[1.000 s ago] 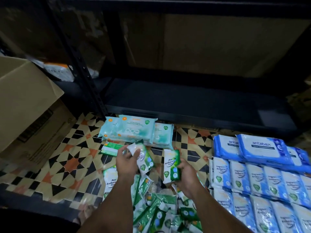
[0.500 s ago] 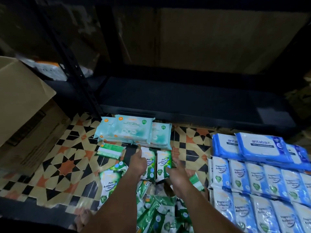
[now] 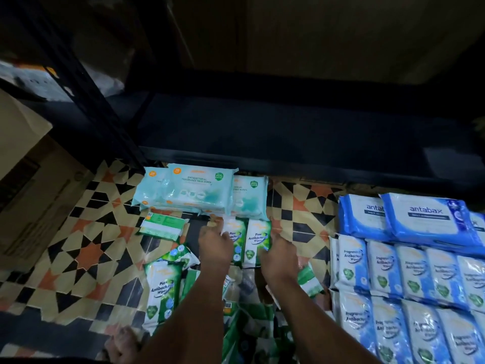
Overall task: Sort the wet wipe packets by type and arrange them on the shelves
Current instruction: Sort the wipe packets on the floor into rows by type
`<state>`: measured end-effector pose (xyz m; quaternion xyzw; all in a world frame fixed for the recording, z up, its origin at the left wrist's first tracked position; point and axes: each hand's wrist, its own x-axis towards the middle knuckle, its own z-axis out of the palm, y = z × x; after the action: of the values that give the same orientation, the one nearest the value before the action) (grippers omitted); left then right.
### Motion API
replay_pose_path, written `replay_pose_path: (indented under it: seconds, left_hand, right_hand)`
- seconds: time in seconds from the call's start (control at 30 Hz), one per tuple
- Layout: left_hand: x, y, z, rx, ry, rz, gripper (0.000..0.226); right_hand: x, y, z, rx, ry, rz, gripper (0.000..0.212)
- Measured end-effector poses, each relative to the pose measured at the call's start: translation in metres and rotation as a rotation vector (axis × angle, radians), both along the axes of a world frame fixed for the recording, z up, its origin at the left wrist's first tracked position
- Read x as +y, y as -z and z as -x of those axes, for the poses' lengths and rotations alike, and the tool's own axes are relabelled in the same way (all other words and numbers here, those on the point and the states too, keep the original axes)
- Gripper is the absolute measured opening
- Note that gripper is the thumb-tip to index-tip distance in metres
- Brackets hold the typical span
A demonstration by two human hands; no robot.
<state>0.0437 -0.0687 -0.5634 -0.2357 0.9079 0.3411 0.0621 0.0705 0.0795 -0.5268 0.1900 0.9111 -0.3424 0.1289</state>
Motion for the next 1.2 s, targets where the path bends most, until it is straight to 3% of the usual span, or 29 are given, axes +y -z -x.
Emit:
replay_pose_path:
  seconds: [0.2,0.33,0.43,0.57,0.6,0.67,0.7,0.77,0.87,1.0,1.2]
  left_hand:
    - [-0.002,0.003,-0.001,0.035,0.004,-0.047,0.034]
    - [-0.008,-0.001,-0.001,0.036,0.008,-0.101,0.029]
    - [-0.009,-0.011,-0.003,0.02,0.037,-0.092,0.005]
    - [-0.012,-0.02,-0.008,0.004,0.066,-0.068,0.045]
    - [-0.013,-0.022,-0.01,0.011,0.079,-0.085,0.042]
    - [-0.017,-0.029,-0.017,0.018,0.109,-0.096,0.009]
    - [-0.019,-0.033,-0.021,0.036,0.119,-0.059,0.01]
    - [-0.026,-0.037,-0.029,0.086,0.113,0.023,0.028]
    - [-0.034,-0.042,-0.051,0.103,0.091,0.138,0.034]
    - [-0.043,-0.044,-0.073,0.095,0.042,0.144,0.034]
    - [-0.053,-0.05,-0.086,-0.147,0.063,0.214,0.077]
  right_hand:
    - [0.011,0.0,0.005,-0.005,-0.046,0.132,0.031]
    - [0.019,0.0,0.008,-0.036,-0.085,0.157,0.045]
    - [0.024,-0.009,0.007,-0.057,-0.136,0.203,0.043]
    - [0.033,-0.021,0.004,-0.104,-0.198,0.254,0.048]
    - [0.035,-0.024,0.003,-0.109,-0.207,0.259,0.05]
    - [0.04,-0.029,0.001,-0.096,-0.213,0.254,0.051]
    - [0.043,-0.032,-0.001,-0.084,-0.212,0.249,0.049]
    - [0.048,-0.036,-0.007,-0.067,-0.26,0.162,0.045]
    - [0.058,-0.033,-0.018,-0.047,-0.453,-0.042,0.043]
    - [0.068,-0.035,-0.035,-0.234,-0.787,-0.319,0.075]
    - [0.074,-0.024,-0.057,-0.18,-0.893,-0.54,0.076]
